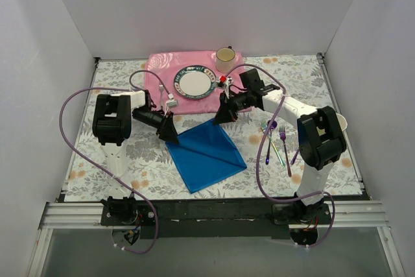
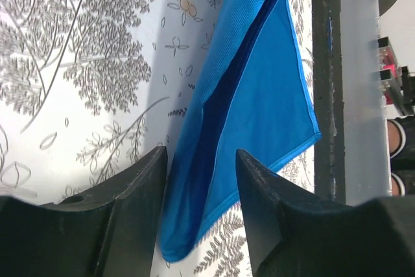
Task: Fold the napkin into a case and place the utensils inside
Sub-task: Pick up the upper triangle-folded napkin from the center of the board.
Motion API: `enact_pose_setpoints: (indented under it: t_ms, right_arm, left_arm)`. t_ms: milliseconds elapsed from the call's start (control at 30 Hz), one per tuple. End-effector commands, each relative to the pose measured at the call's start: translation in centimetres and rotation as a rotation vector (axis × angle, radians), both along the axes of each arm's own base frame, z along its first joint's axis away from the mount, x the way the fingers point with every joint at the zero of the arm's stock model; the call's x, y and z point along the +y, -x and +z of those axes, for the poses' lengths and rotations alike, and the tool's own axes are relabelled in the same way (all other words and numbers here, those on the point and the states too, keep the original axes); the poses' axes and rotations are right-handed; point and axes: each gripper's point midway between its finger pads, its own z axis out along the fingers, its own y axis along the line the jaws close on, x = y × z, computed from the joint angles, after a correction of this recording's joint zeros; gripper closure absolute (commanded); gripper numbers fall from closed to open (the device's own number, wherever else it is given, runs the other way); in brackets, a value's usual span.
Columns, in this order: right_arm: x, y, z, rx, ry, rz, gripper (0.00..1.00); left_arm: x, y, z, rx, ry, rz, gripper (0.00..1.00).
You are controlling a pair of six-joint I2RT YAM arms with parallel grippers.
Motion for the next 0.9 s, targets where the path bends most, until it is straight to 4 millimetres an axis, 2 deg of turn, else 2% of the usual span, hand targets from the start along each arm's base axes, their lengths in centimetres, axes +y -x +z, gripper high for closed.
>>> enact_pose_setpoints:
  t_ms: [0, 367, 400, 467, 600, 633, 667, 833, 867]
  right_arm:
    - [-0.1, 0.3, 2.4, -0.064, -0.039, 0.015, 0.99]
    - [-0.3, 0.0, 2.0, -0.044, -0.026, 0.004, 0.99]
    - [-0.4, -0.1, 2.0, -0.042, -0.026, 0.002, 0.99]
    - [-0.4, -0.2, 1.9, -0.039, -0.025, 0.002, 0.99]
    - [-0.3, -0.2, 1.9, -0.04, -0.024, 0.0, 0.99]
    - [-0.3, -0.3, 1.9, -0.041, -0.023, -0.002, 0.99]
    - [-0.3, -0.4, 2.0, -0.045, -0.021, -0.005, 0.99]
    - [-0.5, -1.6, 2.9, -0.107, -0.005, -0.038, 0.99]
    - [-0.7, -1.7, 3.5, -0.132, -0.01, -0.044, 0.99]
  left_arm:
    - [1.4, 0.5, -0.4, 0.016, 0.001, 0.007, 0.57]
    - [2.6, 1.0, -0.7, 0.063, 0.008, 0.038, 0.66]
    - [3.5, 0.6, -0.7, 0.066, 0.01, 0.069, 0.69]
    - [3.5, 0.2, -0.6, 0.058, 0.017, 0.077, 0.74]
    - [3.3, -0.2, -0.1, 0.045, 0.033, 0.084, 0.9]
    - [3.3, -0.2, 0.1, 0.042, 0.035, 0.085, 0.98]
    - [3.3, -0.3, 0.4, 0.039, 0.035, 0.085, 1.0]
    - [3.6, -2.1, 2.6, -0.064, 0.015, 0.108, 1.0]
    - [3.6, -2.6, 3.9, -0.117, 0.007, 0.113, 1.0]
